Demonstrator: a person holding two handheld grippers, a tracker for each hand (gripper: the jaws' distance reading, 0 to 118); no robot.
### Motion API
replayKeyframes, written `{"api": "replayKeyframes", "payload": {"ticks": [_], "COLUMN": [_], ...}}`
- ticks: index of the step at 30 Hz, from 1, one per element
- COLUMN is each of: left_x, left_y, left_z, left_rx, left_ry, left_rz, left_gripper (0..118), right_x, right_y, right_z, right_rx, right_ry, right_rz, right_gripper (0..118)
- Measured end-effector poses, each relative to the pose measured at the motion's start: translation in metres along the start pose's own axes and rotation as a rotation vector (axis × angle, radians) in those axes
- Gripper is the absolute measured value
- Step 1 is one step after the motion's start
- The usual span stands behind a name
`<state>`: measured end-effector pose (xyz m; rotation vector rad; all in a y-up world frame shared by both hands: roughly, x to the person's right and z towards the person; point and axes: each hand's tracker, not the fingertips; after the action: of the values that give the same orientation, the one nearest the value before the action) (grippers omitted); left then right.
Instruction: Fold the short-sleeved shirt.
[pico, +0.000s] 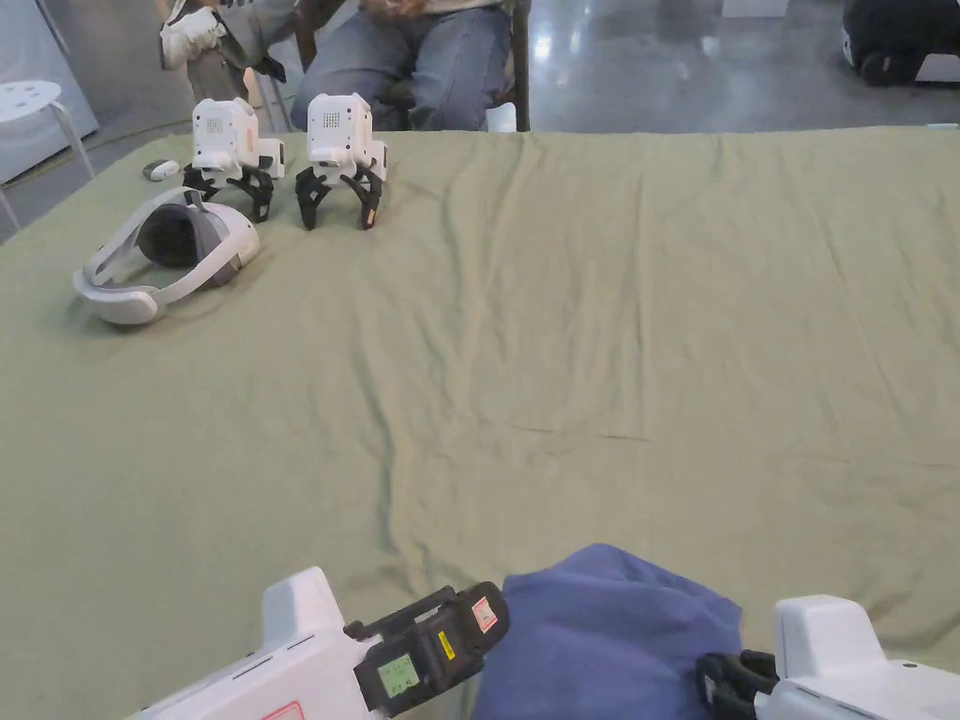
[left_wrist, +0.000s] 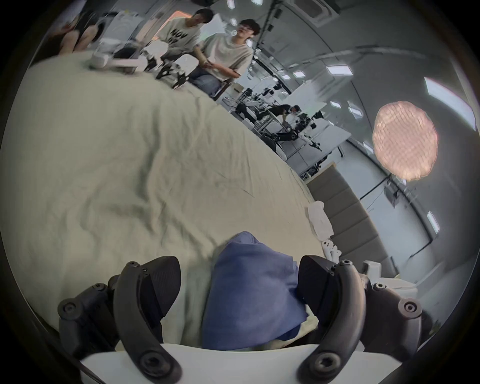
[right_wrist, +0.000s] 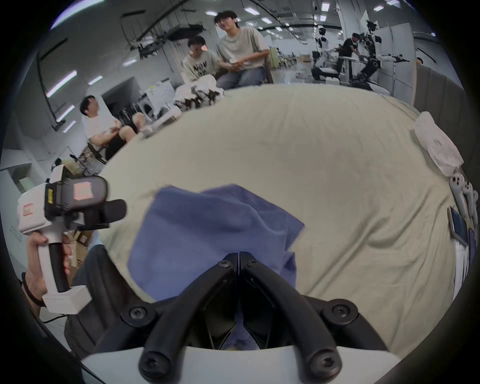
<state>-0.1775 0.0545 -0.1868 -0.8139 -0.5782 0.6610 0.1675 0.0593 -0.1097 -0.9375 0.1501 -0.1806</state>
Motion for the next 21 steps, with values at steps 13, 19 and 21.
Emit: {"api": "replayKeyframes", "payload": {"ticks": [13, 19, 21], "left_x": [-0.021, -0.007, -0.005], "left_y": [-0.018, -0.016, -0.017], "left_z": [-0.055, -0.075, -0.073], "left_rx": [-0.215, -0.248, -0.252], "left_ry": [-0.101, -0.053, -0.045], "left_rz": [0.141, 0.064, 0.042], "left_gripper": [96, 39, 35], "right_x": [0.014, 0.017, 0.018], "right_y": [-0.012, -0.014, -0.015], "right_z": [-0.013, -0.013, -0.013], "right_rx": [-0.011, -0.006, -0.002], "right_ry": [0.033, 0.04, 0.046], "right_rz": [-0.105, -0.124, -0.135], "right_gripper": [0, 0, 0]}}
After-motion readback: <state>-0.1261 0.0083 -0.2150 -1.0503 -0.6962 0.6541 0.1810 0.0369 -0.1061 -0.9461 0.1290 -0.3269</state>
